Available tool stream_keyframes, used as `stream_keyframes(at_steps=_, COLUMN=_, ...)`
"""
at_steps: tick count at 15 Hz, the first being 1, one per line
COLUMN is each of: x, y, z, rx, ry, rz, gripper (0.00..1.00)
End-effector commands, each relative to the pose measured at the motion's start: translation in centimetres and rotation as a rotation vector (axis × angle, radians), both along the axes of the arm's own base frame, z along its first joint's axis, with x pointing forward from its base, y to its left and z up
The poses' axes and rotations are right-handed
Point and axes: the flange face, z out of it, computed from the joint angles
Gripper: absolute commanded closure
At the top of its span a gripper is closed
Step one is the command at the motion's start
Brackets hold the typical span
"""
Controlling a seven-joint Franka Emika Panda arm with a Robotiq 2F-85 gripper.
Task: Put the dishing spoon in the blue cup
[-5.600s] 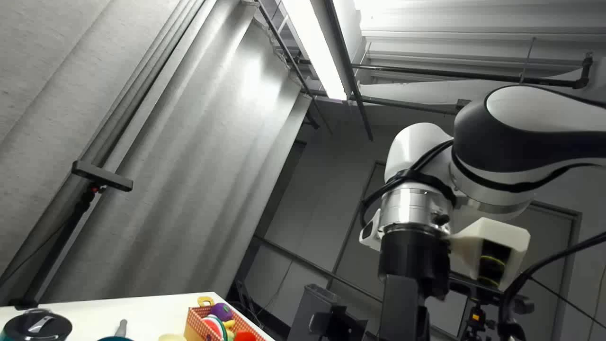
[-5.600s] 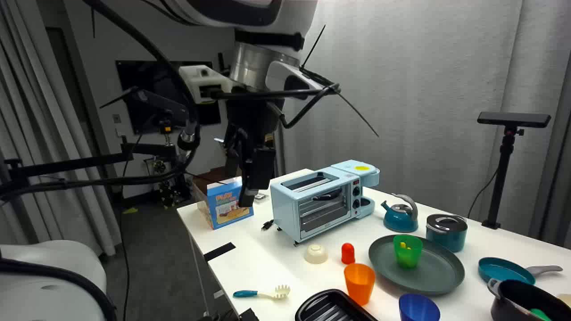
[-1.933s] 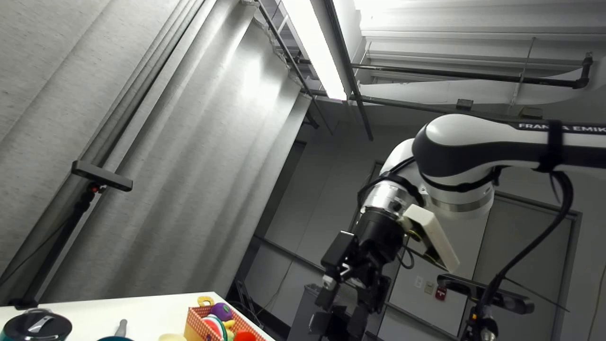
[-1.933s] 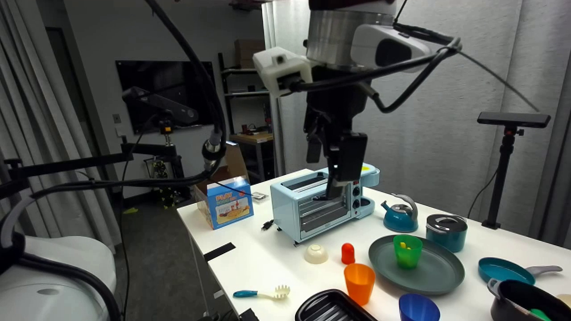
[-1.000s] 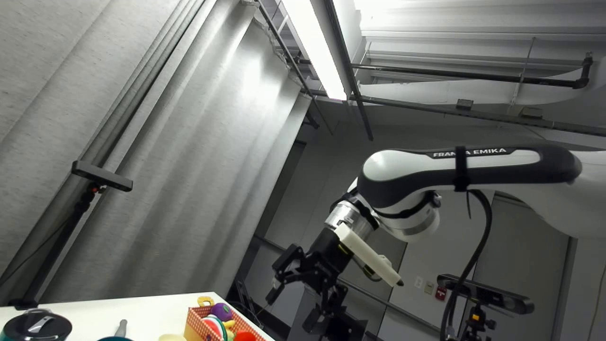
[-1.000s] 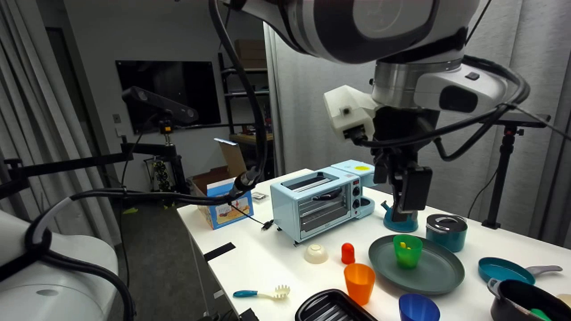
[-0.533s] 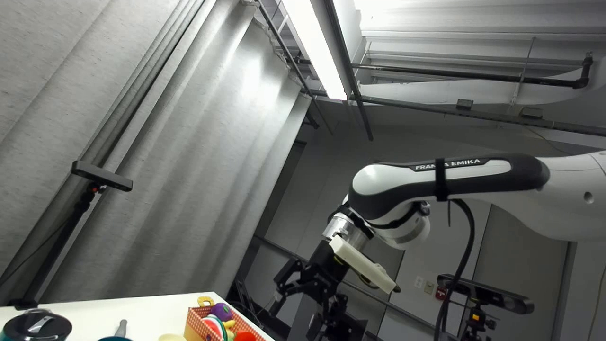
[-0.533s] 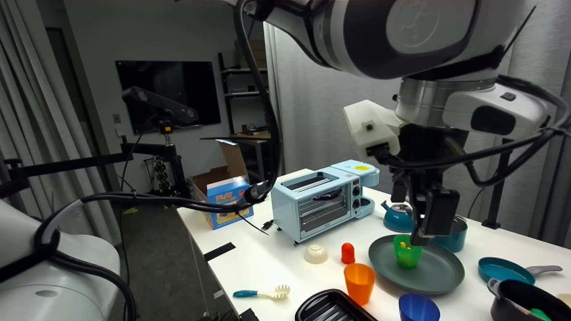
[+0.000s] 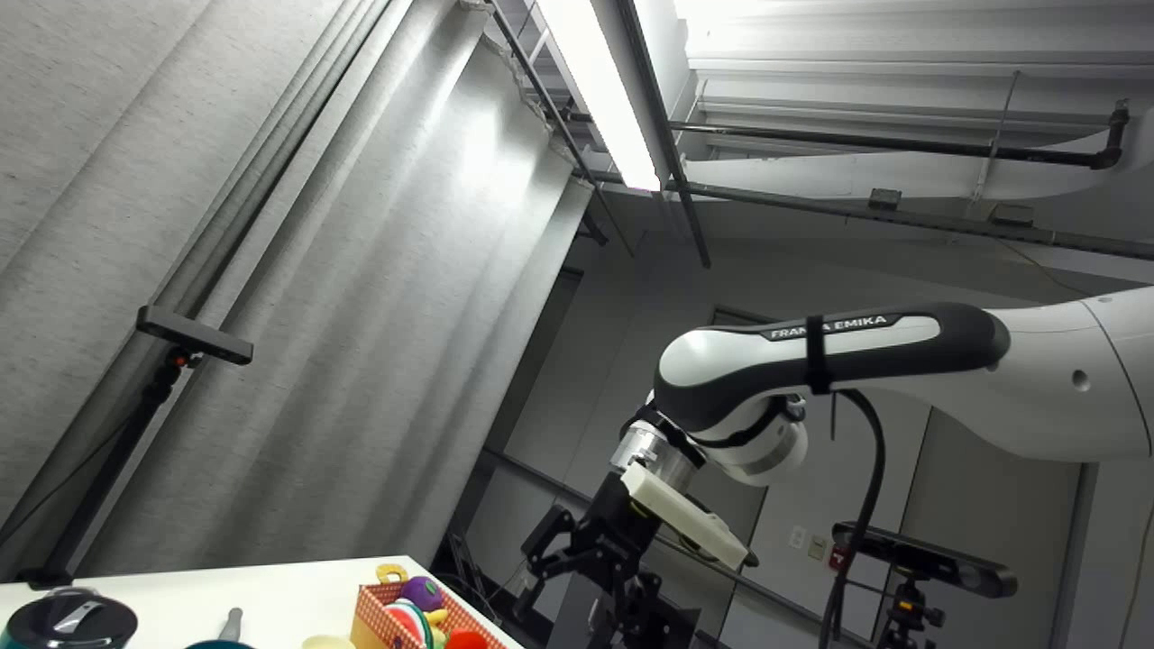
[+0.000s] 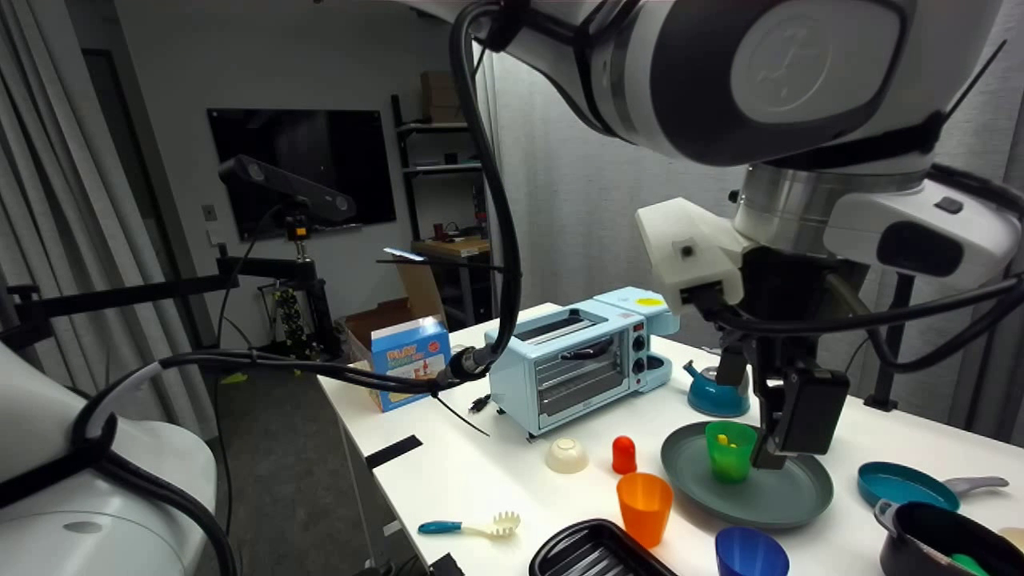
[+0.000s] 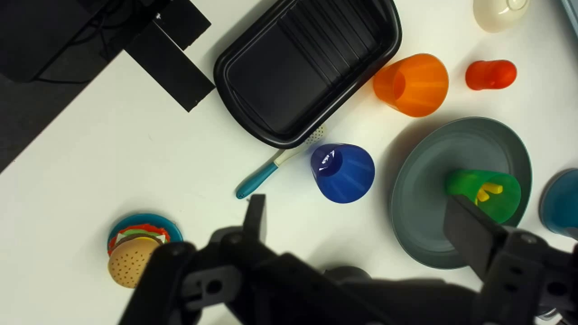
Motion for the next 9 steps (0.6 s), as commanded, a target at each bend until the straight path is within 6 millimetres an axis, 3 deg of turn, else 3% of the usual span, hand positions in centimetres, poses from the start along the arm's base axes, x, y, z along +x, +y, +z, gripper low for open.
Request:
stream_keyframes(at_steps=1, x=0.0, y=0.0, z=0.0, rx=0.000, ry=0.001, rz=0.001, gripper=0.00)
stream_keyframes(at_steps=9, x=-0.9, y=-0.5, z=0.6, rx=0.004, ry=-0.022, rz=-0.072, gripper=0.00)
